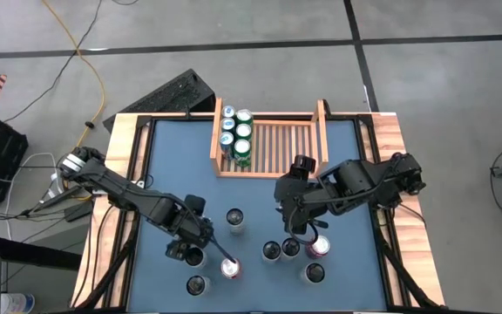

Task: Place canned beverage on shelf
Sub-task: Put the red soda can on the shelf

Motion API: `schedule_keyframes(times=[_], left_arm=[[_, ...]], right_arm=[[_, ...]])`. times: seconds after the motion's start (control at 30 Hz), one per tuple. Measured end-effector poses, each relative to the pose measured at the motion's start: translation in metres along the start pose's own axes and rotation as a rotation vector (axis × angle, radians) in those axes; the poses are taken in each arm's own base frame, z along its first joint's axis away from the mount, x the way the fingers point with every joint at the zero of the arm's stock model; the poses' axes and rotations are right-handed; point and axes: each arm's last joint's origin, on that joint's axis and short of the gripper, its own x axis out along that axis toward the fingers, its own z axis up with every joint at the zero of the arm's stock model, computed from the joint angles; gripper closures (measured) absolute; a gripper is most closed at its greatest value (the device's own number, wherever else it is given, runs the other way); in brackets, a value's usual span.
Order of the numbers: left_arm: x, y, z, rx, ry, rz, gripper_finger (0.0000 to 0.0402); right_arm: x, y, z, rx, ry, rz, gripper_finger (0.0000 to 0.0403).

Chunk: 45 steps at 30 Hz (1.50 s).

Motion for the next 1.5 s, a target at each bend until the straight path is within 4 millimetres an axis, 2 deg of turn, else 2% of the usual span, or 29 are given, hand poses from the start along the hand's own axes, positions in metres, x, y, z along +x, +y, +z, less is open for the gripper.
schedule_keyframes(times=[0.2,0.53,0.83,1.07,1.27,1.5], left_arm=[[0.003,0.005,-0.010,0.031,-0.035,0.003,0.0053],[-0.013,0.005,-0.012,0.014,-0.026,0.098,0.0053],[-0.002,0.006,-0.010,-0.035,-0.061,0.023,0.0053],[0.002,0.012,-0.005,-0.044,-0.079,0.030,0.0046],[0.018,0.011,-0.011,-0.105,-0.069,-0.015,0.0037],[0.024,0.014,-0.009,-0.090,-0.111,-0.032,0.0037]], right_arm=[[0.002,0.001,0.000,-0.002,0.004,-0.001,0.0026],[0.005,-0.004,0.002,0.030,0.009,-0.010,0.0026],[0.010,-0.014,0.005,0.061,0.035,0.012,0.0026],[0.010,-0.012,0.005,0.058,0.044,0.036,0.0026],[0.008,-0.008,0.003,0.048,0.043,0.047,0.0026],[0.008,-0.009,0.004,0.050,0.043,0.045,0.0026]])
